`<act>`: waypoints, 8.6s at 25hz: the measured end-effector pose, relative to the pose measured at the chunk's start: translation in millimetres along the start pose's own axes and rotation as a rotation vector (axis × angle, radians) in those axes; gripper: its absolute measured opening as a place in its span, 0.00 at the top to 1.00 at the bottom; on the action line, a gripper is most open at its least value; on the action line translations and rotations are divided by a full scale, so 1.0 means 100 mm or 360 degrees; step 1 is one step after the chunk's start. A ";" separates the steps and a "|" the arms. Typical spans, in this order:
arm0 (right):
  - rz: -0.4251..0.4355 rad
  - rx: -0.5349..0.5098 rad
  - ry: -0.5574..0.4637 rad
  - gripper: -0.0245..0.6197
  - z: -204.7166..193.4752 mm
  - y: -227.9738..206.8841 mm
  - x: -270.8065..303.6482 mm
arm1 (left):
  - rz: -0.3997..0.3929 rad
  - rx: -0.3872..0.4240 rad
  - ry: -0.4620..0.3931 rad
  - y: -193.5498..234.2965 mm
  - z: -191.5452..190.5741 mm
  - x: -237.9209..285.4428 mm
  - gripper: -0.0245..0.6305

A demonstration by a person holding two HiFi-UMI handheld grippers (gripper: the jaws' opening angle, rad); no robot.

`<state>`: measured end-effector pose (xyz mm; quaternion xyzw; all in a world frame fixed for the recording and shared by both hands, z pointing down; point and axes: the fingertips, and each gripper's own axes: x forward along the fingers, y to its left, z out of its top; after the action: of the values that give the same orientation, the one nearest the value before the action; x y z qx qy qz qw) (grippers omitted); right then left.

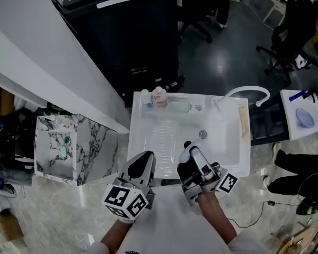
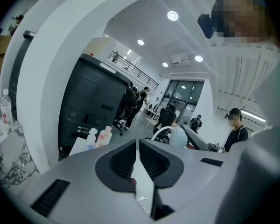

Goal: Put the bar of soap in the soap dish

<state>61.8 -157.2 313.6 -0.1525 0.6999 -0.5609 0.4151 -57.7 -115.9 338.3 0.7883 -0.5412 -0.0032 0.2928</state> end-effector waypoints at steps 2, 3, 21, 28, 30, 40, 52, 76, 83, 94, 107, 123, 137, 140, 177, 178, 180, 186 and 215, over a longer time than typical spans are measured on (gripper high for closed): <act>-0.0007 0.0016 0.0017 0.59 0.08 -0.07 0.06 | 0.0029 -0.0009 -0.0010 0.01 0.03 0.05 0.92; -0.0008 0.0022 0.0025 0.59 0.10 -0.10 0.09 | 0.0044 -0.0013 -0.0015 0.03 0.04 0.06 0.92; -0.0156 -0.0026 -0.0072 0.59 0.42 -0.52 0.18 | -0.0009 -0.0032 0.0059 0.18 0.01 0.45 0.92; -0.0198 -0.0049 -0.0071 0.59 0.64 -0.80 0.32 | -0.0025 -0.0034 0.0107 0.25 0.02 0.75 0.92; -0.0192 -0.0043 -0.0057 0.59 0.68 -0.92 0.38 | -0.0020 -0.0037 0.0125 0.31 -0.02 0.85 0.92; -0.0162 -0.0048 -0.0016 0.59 0.95 -1.57 0.54 | -0.0027 -0.0030 0.0236 0.58 -0.14 1.29 0.92; -0.0278 -0.0095 -0.0001 0.59 1.21 -2.34 0.68 | -0.0015 -0.0016 0.0329 0.89 -0.38 1.68 0.92; -0.0680 -0.0421 0.0180 0.60 1.39 -3.35 0.70 | 0.0008 -0.0076 0.0391 1.26 -0.76 1.83 0.92; -0.0826 -0.0585 0.0329 0.61 1.35 -3.56 0.74 | 0.0018 -0.0083 0.0392 1.36 -0.79 1.75 0.92; -0.1097 -0.0847 0.0567 0.79 1.33 -3.77 0.64 | 0.0016 -0.0093 0.0390 1.42 -0.79 1.72 0.92; -0.1300 -0.1103 0.0759 0.78 1.31 -3.85 0.55 | 0.0016 -0.0105 0.0388 1.39 -0.86 1.66 0.92; -0.1508 -0.1521 0.0634 0.72 1.57 -3.78 0.45 | -0.0014 -0.0100 0.0419 1.27 -0.95 1.67 0.92; -0.1352 -0.1434 0.0565 0.71 1.44 -3.50 0.49 | 0.0004 -0.0069 0.0400 1.22 -0.88 1.59 0.92; -0.1332 -0.1441 0.0579 0.71 1.39 -3.40 0.47 | 0.0015 -0.0062 0.0389 1.20 -0.84 1.55 0.92; -0.0964 -0.1808 0.0776 0.80 0.49 -1.19 0.27 | 0.0039 -0.0058 0.0133 0.58 -0.34 0.68 0.94; -0.0964 -0.1818 0.0788 0.80 0.46 -1.14 0.25 | 0.0037 -0.0049 0.0128 0.56 -0.33 0.65 0.94; -0.0965 -0.1836 0.0799 0.81 0.43 -1.04 0.22 | 0.0037 -0.0042 0.0125 0.54 -0.31 0.62 0.94; -0.0956 -0.1940 0.0753 0.88 0.51 -0.85 0.11 | 0.0062 -0.0017 0.0078 0.51 -0.22 0.52 0.95; -0.1062 -0.2128 0.0502 0.94 0.67 -0.27 -0.27 | 0.0106 -0.0012 -0.0055 0.46 0.05 0.19 0.95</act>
<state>121.2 -192.0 347.7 -0.4928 0.8584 -0.1287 -0.0618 -90.5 -145.9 361.9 0.7686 -0.5720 -0.0092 0.2863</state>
